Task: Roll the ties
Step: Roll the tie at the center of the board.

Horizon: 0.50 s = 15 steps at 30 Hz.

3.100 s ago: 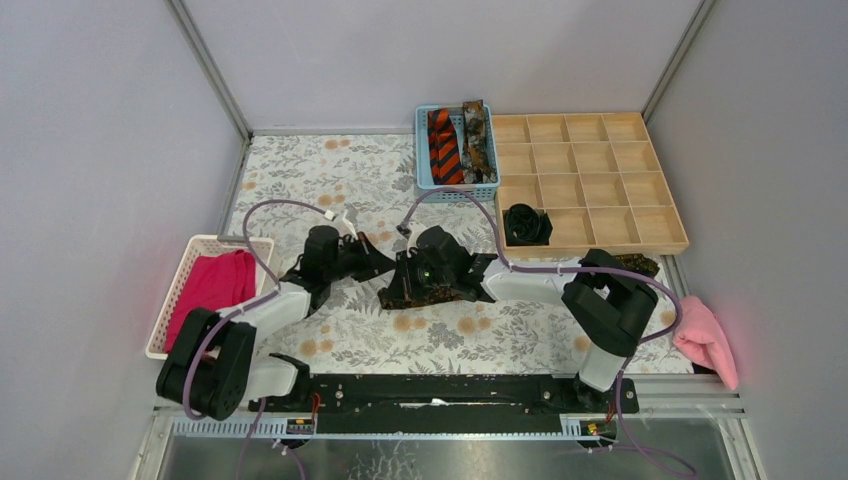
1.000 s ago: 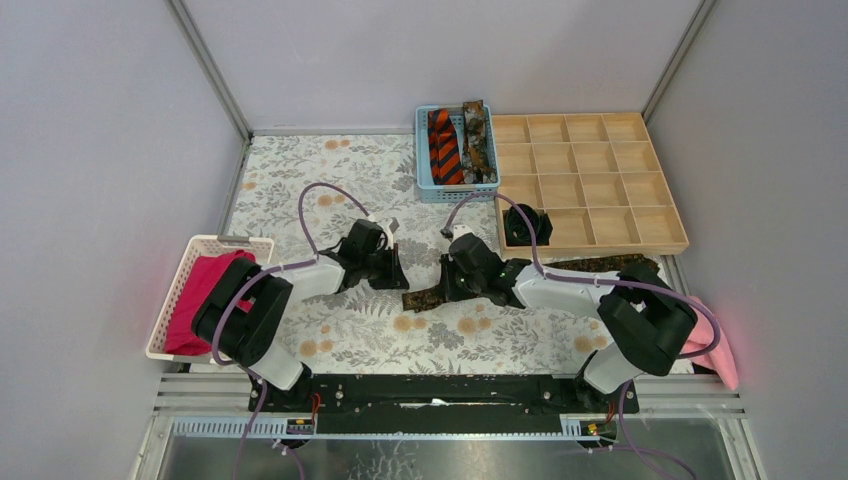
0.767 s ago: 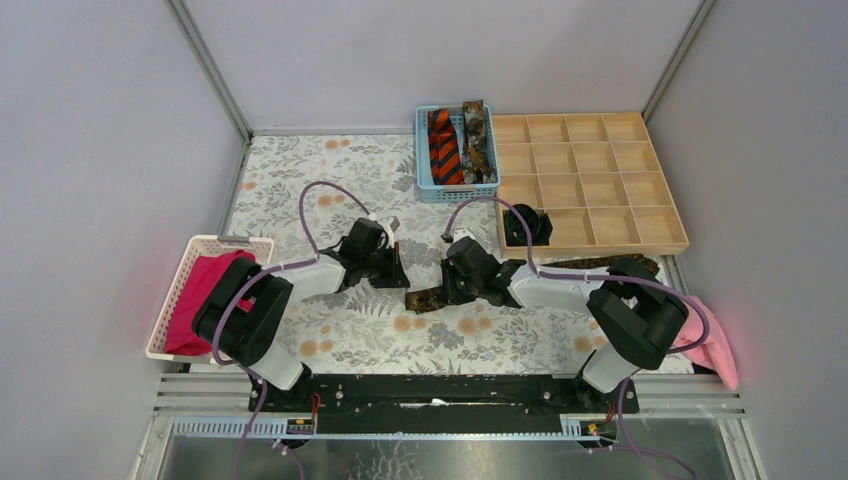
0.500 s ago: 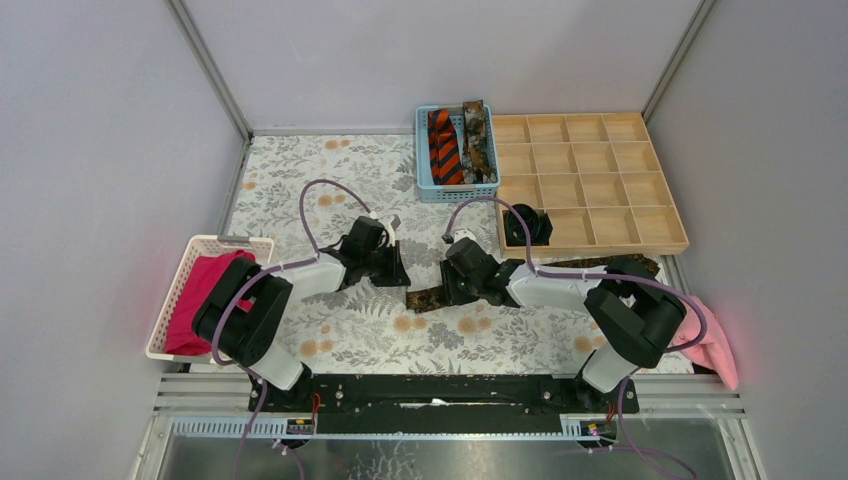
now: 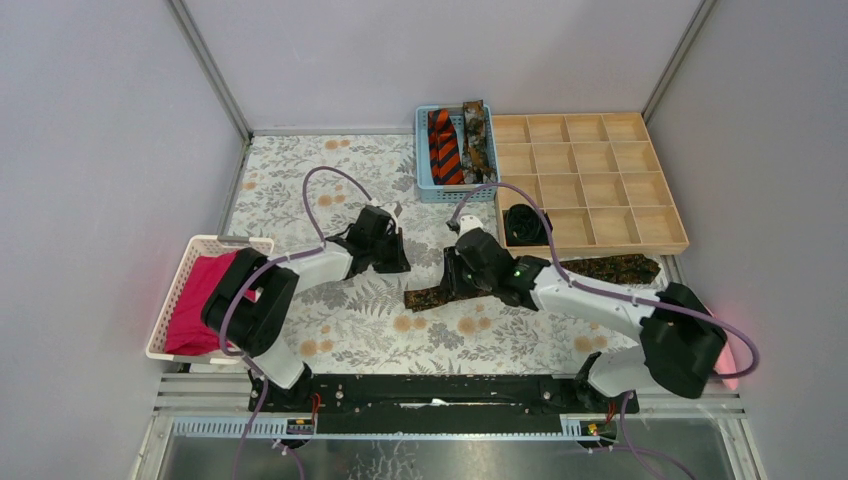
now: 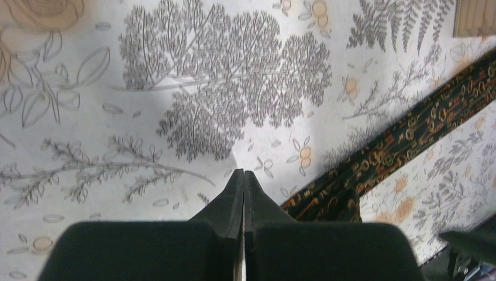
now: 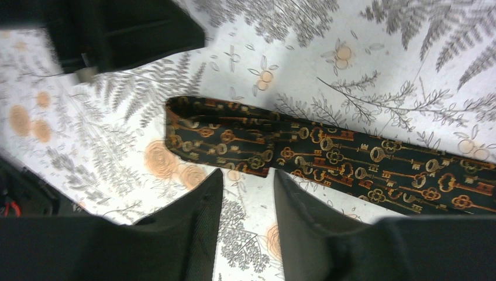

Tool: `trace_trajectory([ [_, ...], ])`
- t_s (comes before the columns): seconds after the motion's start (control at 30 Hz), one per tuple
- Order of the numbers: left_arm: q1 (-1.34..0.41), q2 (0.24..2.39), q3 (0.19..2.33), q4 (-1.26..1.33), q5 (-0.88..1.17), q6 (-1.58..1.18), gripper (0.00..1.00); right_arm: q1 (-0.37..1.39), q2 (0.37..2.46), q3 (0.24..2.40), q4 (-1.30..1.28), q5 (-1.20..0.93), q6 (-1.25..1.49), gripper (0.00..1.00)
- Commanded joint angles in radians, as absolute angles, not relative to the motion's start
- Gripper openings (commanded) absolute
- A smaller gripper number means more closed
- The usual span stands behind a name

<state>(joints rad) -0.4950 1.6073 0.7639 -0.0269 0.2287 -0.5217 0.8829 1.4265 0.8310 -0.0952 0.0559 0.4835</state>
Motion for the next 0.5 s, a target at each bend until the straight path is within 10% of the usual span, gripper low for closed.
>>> trace_trajectory([
  [0.0,-0.497,1.697,0.828,-0.025,0.199,-0.511,0.0,0.958,1.343,0.825,-0.164,0.095,0.491,0.2],
  [0.1,-0.496,1.739,0.827,-0.003,0.219,-0.515,0.0,1.026,1.364,0.792,-0.138,0.084,0.524,0.0],
  [0.47,-0.497,1.732,0.699,0.114,0.282,-0.543,0.0,1.142,1.569,0.723,0.069,0.173,0.597,0.0],
])
